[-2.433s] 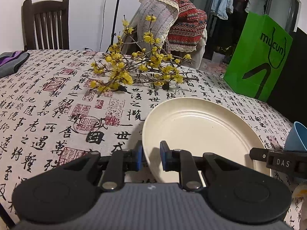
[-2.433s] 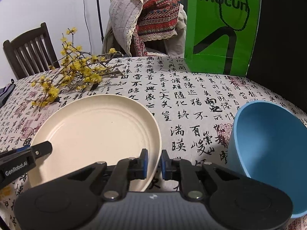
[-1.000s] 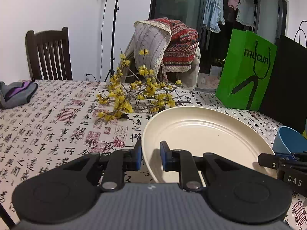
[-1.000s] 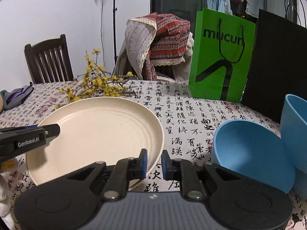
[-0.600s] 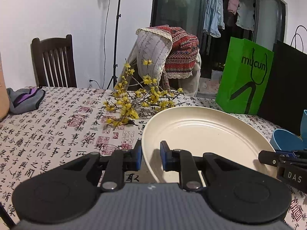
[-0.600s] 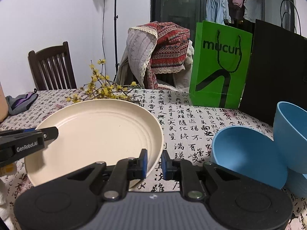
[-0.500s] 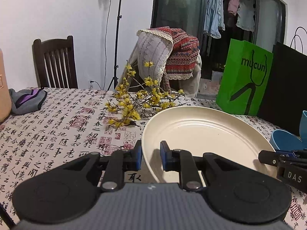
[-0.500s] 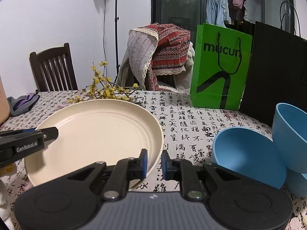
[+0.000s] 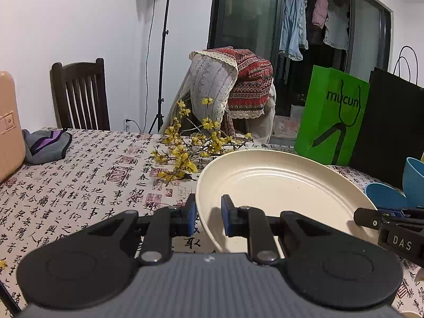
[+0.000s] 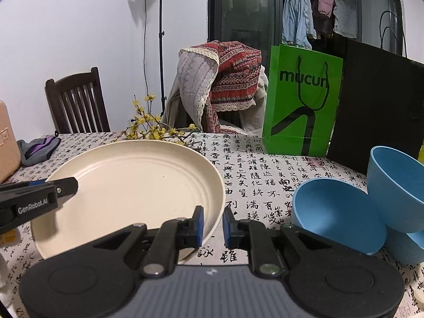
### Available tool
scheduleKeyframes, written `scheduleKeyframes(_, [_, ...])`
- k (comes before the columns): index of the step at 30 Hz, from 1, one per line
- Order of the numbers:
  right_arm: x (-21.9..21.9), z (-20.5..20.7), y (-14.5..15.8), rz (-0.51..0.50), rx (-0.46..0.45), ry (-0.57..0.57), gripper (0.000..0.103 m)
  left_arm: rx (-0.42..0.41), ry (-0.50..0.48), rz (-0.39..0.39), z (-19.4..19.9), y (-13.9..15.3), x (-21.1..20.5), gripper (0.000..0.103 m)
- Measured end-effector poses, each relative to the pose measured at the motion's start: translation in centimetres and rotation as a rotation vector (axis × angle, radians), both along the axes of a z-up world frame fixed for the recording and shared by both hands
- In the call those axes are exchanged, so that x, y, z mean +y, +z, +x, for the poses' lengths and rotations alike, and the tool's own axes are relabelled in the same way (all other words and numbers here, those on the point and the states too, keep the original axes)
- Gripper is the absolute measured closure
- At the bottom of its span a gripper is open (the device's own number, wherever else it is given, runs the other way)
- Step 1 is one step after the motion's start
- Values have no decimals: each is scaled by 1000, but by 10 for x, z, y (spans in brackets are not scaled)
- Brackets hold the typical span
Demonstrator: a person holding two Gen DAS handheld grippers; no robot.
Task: Organize plates and bowls
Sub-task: 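Lift the cream plate off the cloth with both grippers, then carry the held cream plate with both grippers toward the blue bowls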
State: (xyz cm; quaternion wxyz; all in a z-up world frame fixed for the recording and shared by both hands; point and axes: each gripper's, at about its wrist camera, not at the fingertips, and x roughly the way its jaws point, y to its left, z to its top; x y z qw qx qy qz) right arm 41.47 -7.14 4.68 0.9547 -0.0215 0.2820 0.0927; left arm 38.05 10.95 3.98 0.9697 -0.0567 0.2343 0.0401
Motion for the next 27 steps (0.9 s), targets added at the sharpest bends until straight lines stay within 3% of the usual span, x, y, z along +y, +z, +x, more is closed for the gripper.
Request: scheduleKeyframes(27, [-11, -48, 15, 49, -38, -18, 88, -45, -9, 17, -52, 21, -10, 84])
